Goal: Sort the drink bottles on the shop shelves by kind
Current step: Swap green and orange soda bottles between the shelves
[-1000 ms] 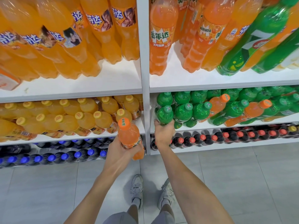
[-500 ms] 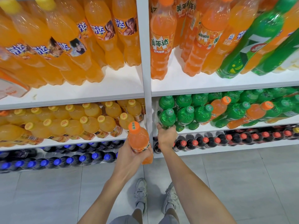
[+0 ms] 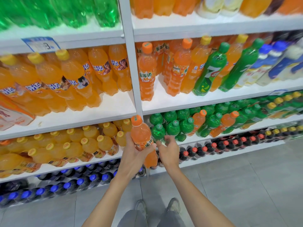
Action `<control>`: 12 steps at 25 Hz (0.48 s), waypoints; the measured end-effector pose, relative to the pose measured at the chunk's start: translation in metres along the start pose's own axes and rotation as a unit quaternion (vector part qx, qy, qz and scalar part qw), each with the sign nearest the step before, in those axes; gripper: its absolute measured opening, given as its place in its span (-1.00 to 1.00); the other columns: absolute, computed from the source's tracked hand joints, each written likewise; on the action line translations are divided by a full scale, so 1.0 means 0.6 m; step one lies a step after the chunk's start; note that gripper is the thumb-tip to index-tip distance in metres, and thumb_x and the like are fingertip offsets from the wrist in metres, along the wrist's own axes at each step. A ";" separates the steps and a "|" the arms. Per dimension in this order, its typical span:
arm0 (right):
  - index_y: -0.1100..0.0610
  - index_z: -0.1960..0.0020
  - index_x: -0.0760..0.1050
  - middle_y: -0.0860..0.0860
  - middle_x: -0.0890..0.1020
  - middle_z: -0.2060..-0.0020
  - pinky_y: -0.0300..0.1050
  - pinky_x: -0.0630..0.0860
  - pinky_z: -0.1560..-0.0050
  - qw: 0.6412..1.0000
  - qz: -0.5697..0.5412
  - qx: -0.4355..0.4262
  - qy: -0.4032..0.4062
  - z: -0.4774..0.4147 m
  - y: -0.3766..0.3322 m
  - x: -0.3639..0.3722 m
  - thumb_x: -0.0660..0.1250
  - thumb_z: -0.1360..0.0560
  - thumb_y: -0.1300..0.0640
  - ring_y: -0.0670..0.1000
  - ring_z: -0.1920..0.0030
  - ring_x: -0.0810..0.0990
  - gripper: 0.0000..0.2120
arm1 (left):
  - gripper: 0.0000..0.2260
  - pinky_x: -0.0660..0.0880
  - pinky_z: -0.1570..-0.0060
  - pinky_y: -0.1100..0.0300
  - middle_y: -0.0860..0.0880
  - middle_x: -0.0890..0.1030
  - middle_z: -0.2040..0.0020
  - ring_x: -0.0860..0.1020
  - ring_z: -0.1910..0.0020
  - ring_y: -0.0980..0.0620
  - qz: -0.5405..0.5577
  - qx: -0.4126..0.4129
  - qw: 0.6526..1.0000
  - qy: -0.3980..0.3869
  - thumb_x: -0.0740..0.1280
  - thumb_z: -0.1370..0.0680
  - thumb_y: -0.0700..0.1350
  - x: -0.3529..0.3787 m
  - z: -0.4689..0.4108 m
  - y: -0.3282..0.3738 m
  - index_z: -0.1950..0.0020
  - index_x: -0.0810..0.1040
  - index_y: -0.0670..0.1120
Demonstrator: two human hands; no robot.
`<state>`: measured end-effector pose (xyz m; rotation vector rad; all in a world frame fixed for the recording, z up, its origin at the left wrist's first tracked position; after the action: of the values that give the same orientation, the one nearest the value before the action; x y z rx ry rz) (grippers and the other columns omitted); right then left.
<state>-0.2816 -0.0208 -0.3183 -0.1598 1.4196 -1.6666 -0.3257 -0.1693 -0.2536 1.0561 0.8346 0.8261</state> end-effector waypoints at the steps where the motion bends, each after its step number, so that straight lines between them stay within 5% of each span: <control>1: 0.20 -0.35 0.49 0.04 0.60 -0.22 -0.18 0.41 -0.15 1.000 0.004 -0.010 0.002 0.004 -0.007 -0.012 0.44 -0.57 0.08 -0.01 -0.19 0.53 -0.60 | -0.48 0.53 0.03 0.34 0.24 0.64 -0.06 0.62 -0.04 0.28 -0.003 0.012 1.000 -0.004 0.59 -0.46 0.03 0.002 0.001 0.014 -0.27 0.37 0.24; 3: 0.16 -0.35 0.50 0.00 0.61 -0.23 -0.16 0.44 -0.18 1.000 0.013 -0.028 0.002 0.012 -0.019 -0.036 0.43 -0.57 0.05 -0.02 -0.21 0.54 -0.60 | -0.51 0.51 0.06 0.38 0.32 0.64 -0.03 0.62 0.01 0.32 -0.013 0.038 0.999 0.001 0.60 -0.44 0.03 0.005 0.004 0.040 -0.25 0.45 0.24; 12: 0.06 -0.35 0.50 -0.10 0.60 -0.22 -0.07 0.50 -0.19 0.994 0.049 -0.096 -0.012 -0.031 -0.057 -0.151 0.41 -0.58 0.06 -0.08 -0.15 0.52 -0.65 | -0.61 0.67 -0.01 -0.07 0.14 0.70 -0.03 0.69 0.02 0.11 -0.007 0.129 0.987 0.099 0.64 -0.37 0.09 0.061 -0.062 0.165 -0.12 0.59 0.23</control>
<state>-0.2593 0.0528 -0.2562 -0.2154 1.5448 -1.4431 -0.3589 -0.0955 -0.1765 1.2056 1.1390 0.8342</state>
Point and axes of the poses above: each hand's wrist, its own z-axis away from the middle knuckle, its own x-axis out of the palm, y = z × x, the point moved 3 cm from there along -z, towards the middle knuckle
